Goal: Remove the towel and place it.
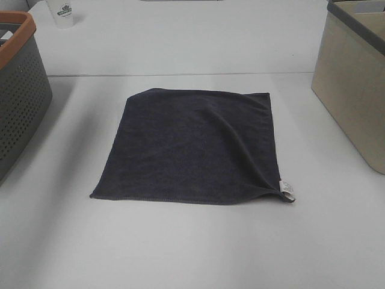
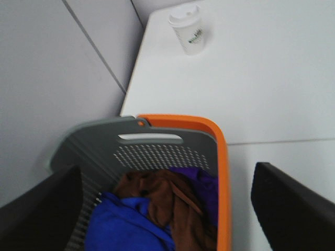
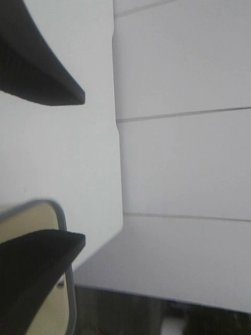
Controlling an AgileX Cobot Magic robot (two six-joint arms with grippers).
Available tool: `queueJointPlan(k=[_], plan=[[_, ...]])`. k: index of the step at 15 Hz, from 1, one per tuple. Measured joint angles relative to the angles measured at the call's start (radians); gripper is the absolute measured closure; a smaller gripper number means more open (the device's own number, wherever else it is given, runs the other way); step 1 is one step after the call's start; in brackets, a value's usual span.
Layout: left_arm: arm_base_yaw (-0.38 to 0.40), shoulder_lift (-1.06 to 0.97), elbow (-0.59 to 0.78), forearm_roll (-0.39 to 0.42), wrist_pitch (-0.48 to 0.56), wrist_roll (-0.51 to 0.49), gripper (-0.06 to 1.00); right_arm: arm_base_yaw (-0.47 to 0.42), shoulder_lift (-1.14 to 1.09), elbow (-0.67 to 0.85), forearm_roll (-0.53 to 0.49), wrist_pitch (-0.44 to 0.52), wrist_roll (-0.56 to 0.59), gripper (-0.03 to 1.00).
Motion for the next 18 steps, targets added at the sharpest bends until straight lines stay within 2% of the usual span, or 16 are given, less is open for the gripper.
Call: queueJointPlan(k=[2, 3, 4, 5, 6, 7, 8, 9, 11, 12, 13, 14, 16, 18], plan=[[0.079, 0.002, -0.071, -0.293, 0.058, 0.188, 0.13, 0.0, 0.006, -0.126, 0.172, 0.246, -0.123, 0.31], [0.115, 0.002, -0.101, -0.398, 0.114, 0.267, 0.13, 0.0, 0.011, -0.176, 0.234, 0.354, -0.189, 0.32], [0.15, 0.002, -0.125, -0.482, 0.172, 0.326, 0.13, 0.0, 0.016, -0.221, 0.272, 0.463, -0.227, 0.32], [0.168, 0.002, -0.134, -0.518, 0.205, 0.353, 0.13, 0.0, 0.019, -0.234, 0.278, 0.505, -0.233, 0.32], [0.198, 0.002, -0.147, -0.564, 0.26, 0.392, 0.13, 0.0, 0.025, -0.264, 0.263, 0.616, -0.235, 0.32], [0.218, 0.002, -0.15, -0.587, 0.302, 0.412, 0.13, 0.0, 0.034, -0.297, 0.187, 0.737, -0.21, 0.32], [0.233, 0.002, -0.15, -0.594, 0.333, 0.417, 0.13, 0.0, 0.047, -0.33, 0.068, 0.849, -0.116, 0.32], [0.241, 0.002, -0.15, -0.598, 0.359, 0.421, 0.13, 0.002, 0.065, -0.371, -0.096, 0.95, 0.031, 0.32], [0.243, 0.002, -0.15, -0.602, 0.403, 0.422, 0.13, 0.002, 0.112, -0.478, -0.551, 1.136, 0.397, 0.32], [0.243, 0.002, -0.15, -0.606, 0.423, 0.424, 0.13, 0.002, 0.139, -0.546, -0.743, 1.245, 0.592, 0.32], [0.243, 0.002, -0.15, -0.608, 0.439, 0.424, 0.13, 0.002, 0.171, -0.613, -0.906, 1.356, 0.76, 0.32], [0.243, 0.002, -0.15, -0.609, 0.453, 0.424, 0.13, 0.002, 0.199, -0.682, -1.032, 1.493, 0.876, 0.32], [0.243, -0.007, -0.148, -0.611, 0.49, 0.424, 0.13, 0.002, 0.26, -0.787, -1.179, 1.716, 1.009, 0.29], [0.243, -0.034, -0.123, -0.611, 0.491, 0.423, 0.13, 0.002, 0.261, -0.787, -1.184, 1.729, 1.035, 0.23]])
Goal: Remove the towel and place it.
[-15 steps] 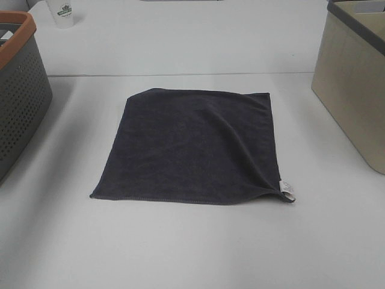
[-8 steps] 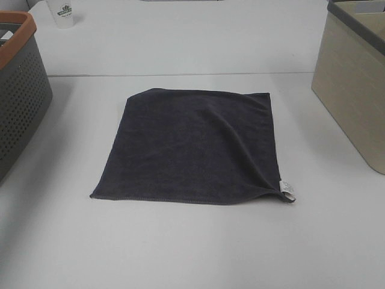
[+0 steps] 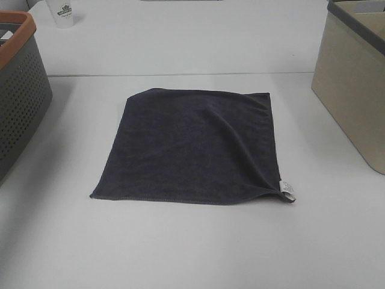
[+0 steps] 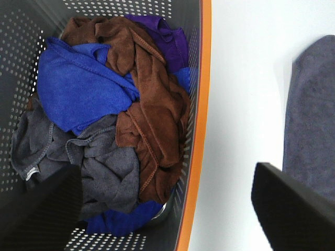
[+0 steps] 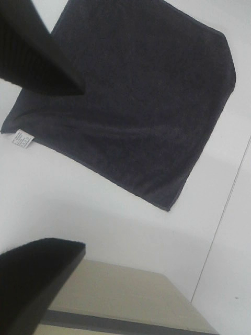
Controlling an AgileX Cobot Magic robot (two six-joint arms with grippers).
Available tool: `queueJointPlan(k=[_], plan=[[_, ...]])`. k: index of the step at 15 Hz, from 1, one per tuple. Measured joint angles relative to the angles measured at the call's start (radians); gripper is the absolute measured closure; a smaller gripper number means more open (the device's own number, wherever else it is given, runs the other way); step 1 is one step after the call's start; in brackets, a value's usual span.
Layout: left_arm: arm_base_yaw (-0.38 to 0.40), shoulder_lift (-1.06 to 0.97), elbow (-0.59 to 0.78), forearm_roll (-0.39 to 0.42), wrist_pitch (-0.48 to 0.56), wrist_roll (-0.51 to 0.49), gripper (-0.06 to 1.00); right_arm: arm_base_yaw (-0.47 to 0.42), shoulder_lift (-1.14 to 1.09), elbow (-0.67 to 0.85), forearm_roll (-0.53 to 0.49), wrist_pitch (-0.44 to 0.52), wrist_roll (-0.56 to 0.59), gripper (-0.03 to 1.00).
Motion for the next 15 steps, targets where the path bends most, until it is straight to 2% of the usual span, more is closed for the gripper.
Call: queueJointPlan(k=[2, 5, 10, 15], plan=[[0.0, -0.063, 0.072, -0.004, 0.002, -0.001, 0.13, 0.0, -0.022, 0.014, -0.022, 0.0, 0.026, 0.18], [0.0, -0.214, 0.238, -0.006, -0.004, -0.018, 0.13, 0.0, -0.131, 0.126, -0.067, 0.002, 0.039, 0.17], [0.0, -0.539, 0.53, -0.013, -0.116, -0.021, 0.11, 0.0, -0.345, 0.448, -0.069, 0.0, 0.033, 0.17], [0.0, -0.872, 0.864, -0.019, -0.168, -0.009, 0.09, 0.0, -0.575, 0.803, -0.047, -0.096, 0.03, 0.17]])
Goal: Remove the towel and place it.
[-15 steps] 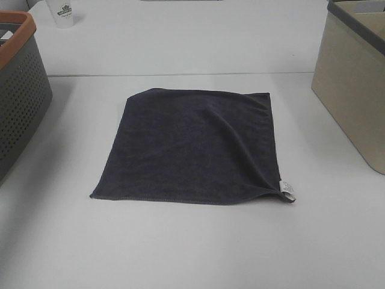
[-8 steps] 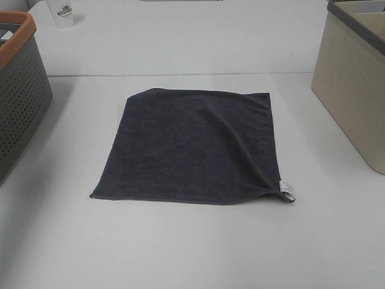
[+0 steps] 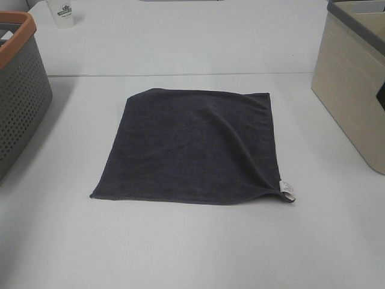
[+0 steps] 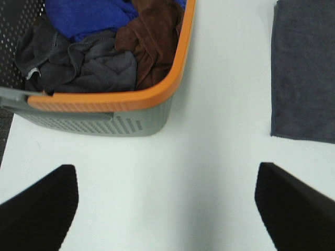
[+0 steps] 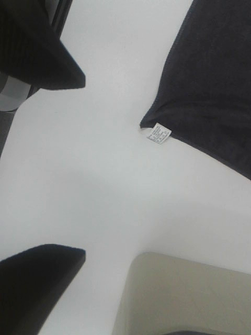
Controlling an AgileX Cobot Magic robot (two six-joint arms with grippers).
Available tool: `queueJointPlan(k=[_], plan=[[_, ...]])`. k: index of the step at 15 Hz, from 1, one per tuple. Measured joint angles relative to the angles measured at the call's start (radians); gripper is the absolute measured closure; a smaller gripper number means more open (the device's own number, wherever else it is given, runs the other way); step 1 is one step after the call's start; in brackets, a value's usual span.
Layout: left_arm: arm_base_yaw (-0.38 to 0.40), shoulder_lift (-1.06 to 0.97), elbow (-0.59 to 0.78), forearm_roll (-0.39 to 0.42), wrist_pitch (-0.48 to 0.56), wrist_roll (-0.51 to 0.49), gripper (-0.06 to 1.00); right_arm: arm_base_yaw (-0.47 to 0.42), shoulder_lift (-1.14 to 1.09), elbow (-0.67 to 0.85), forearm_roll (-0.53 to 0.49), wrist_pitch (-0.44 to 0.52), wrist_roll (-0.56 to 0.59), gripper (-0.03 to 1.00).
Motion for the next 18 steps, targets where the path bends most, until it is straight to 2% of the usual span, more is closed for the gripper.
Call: queueJointPlan(k=[4, 9, 14, 18], plan=[[0.0, -0.251, 0.232, -0.011, 0.012, 0.003, 0.09, 0.0, -0.174, 0.257, 0.03, -0.116, 0.0, 0.17], [0.0, -0.441, 0.303, -0.022, 0.085, 0.007, 0.09, 0.0, -0.351, 0.449, 0.075, -0.179, 0.002, 0.17], [0.0, -0.602, 0.303, -0.069, 0.092, 0.021, 0.09, 0.0, -0.534, 0.519, 0.112, -0.172, 0.002, 0.17], [0.0, -0.719, 0.308, -0.154, 0.091, 0.125, 0.09, 0.0, -0.647, 0.538, 0.112, -0.079, -0.02, 0.17]])
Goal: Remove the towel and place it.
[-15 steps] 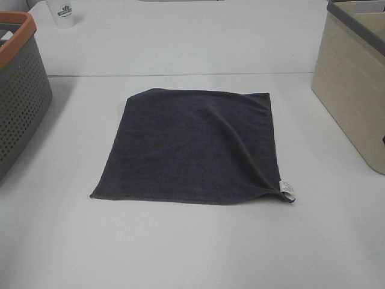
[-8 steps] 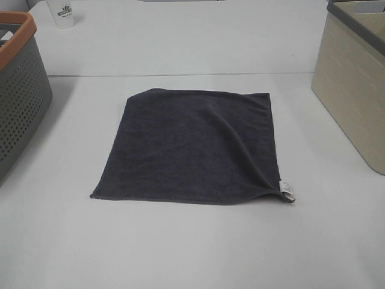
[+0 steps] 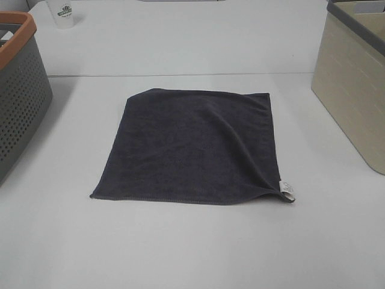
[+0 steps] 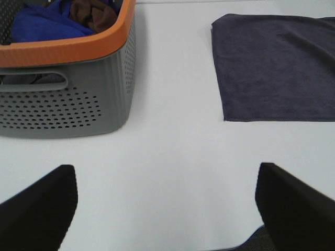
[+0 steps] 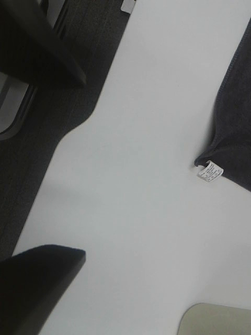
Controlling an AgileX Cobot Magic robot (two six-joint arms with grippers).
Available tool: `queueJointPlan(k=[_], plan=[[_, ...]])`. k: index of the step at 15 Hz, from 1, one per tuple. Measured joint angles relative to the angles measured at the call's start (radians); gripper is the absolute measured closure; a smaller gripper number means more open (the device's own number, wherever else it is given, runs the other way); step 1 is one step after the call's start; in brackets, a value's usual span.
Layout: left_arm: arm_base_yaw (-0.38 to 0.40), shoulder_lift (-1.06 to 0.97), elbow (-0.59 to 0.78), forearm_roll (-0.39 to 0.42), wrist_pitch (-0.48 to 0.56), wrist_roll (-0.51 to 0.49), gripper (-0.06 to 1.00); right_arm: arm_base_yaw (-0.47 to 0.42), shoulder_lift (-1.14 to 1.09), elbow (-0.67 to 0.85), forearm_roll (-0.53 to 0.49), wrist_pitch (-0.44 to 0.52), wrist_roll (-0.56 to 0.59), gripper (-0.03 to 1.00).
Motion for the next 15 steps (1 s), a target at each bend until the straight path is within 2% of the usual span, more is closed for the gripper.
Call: queueJointPlan(k=[5, 10, 11, 15], plan=[[0.0, -0.012, 0.036, -0.011, -0.071, 0.021, 0.11, 0.0, -0.15, 0.005, 0.0, 0.005, -0.003, 0.18], [0.0, -0.012, 0.036, -0.002, -0.08, 0.021, 0.12, 0.0, -0.314, 0.008, 0.0, 0.006, -0.007, 0.18], [0.0, -0.012, 0.036, 0.015, -0.08, 0.021, 0.13, 0.0, -0.412, 0.008, 0.0, 0.006, -0.007, 0.18], [0.0, -0.012, 0.036, 0.024, -0.08, 0.021, 0.13, 0.0, -0.445, 0.008, 0.005, 0.006, -0.007, 0.18]])
